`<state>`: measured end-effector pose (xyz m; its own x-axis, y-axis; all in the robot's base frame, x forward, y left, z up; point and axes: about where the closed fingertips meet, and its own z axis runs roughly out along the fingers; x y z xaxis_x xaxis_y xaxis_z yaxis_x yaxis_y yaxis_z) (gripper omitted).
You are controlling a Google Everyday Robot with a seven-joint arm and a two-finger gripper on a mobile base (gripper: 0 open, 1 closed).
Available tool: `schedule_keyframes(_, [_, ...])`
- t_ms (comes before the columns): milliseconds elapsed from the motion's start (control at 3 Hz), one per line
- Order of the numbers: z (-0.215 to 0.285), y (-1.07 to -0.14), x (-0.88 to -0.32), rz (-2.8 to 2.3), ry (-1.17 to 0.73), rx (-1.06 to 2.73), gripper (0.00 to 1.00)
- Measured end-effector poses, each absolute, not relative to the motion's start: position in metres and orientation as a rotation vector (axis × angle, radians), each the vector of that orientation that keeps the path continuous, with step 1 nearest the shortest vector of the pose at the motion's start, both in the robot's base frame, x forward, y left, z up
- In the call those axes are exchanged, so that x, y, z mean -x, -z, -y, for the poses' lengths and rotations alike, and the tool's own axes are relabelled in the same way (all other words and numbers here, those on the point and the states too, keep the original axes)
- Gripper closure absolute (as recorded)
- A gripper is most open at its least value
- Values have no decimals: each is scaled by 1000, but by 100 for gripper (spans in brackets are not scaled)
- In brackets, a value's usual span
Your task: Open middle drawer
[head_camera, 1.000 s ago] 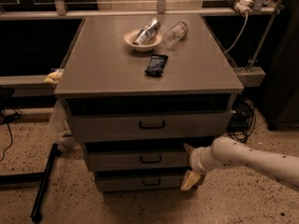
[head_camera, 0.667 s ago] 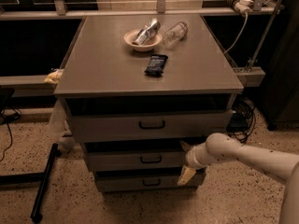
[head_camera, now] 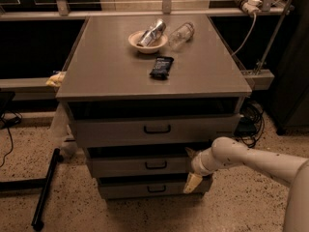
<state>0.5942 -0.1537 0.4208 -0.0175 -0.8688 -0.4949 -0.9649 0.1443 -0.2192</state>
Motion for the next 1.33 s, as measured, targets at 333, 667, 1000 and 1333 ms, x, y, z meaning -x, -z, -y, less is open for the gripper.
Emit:
schedule_keyframes(333, [158,-415,-590,-1947,-267,1761,0])
schedule_keyframes(667, [162,-412,-585,-1979,-285,1780,0])
schedule_keyframes(1000, [167,-416,-572,-2008,-301,1801,0])
schedule_keyframes(1333, [173,-421,-554,-2037,-324,1820,0])
